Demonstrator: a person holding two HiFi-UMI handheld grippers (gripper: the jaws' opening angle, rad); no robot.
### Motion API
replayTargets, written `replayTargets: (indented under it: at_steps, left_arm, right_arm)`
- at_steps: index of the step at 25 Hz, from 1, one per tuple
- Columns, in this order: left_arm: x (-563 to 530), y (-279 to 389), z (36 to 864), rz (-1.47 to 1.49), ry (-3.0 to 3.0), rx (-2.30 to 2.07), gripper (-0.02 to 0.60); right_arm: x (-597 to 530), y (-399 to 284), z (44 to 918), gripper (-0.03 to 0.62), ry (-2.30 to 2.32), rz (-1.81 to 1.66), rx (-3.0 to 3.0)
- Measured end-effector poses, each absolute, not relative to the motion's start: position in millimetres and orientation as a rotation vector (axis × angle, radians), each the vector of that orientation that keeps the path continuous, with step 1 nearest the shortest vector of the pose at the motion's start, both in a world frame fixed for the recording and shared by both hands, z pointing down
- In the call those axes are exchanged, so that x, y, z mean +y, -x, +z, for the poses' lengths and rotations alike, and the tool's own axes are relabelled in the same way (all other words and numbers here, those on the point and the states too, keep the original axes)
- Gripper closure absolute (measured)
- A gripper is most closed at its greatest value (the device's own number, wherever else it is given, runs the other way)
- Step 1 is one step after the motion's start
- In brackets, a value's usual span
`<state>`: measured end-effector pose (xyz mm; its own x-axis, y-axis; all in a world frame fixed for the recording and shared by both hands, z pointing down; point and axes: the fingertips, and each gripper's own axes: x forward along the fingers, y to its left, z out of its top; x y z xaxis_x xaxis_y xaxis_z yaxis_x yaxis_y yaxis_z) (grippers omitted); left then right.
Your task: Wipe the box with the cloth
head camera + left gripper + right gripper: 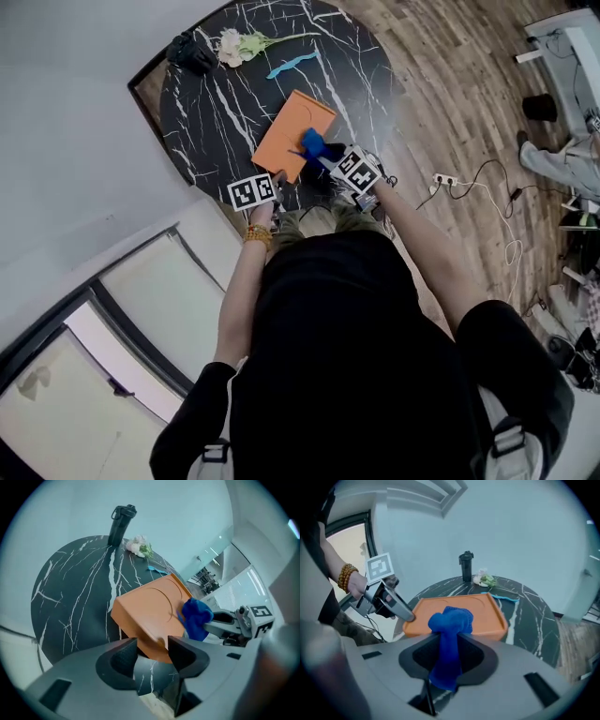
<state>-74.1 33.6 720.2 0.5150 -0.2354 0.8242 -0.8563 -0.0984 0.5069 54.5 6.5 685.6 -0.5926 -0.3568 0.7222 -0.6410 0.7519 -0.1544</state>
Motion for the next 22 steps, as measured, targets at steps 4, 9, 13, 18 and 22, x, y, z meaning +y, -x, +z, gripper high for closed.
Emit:
replayTargets:
  at_steps: [4, 9, 13, 18, 22]
  left_arm:
    - [27.7, 68.7, 726.9, 0.641, -1.564, -1.046, 0.368]
    - [25.7, 63.9, 727.7, 0.573, -1.52, -1.132, 0.365]
    - [28.0, 64.1, 724.6, 0.645, -1.508, -1.173, 0.373]
    - [32.3, 63.2, 723.9, 0.758, -1.526, -1.169, 0.388]
    - [32.7, 62.9, 722.9, 0.792, -1.53, -1.178, 0.396]
  right_arm:
    - [-16.0, -134.9, 704.2, 0.507, -0.768, 0.445, -2.084]
    - [-43.6, -160.9, 735.6, 0.507, -0.761, 0.405, -2.006]
    - [-52.1, -135.7, 736.6, 0.507, -0.697, 0.356, -2.037]
    - [-43.5, -125.1, 739.0, 0.507, -0.686, 0.352, -2.06]
    - [-30.2, -106.7, 742.2, 0.507, -0.612, 0.321, -2.078]
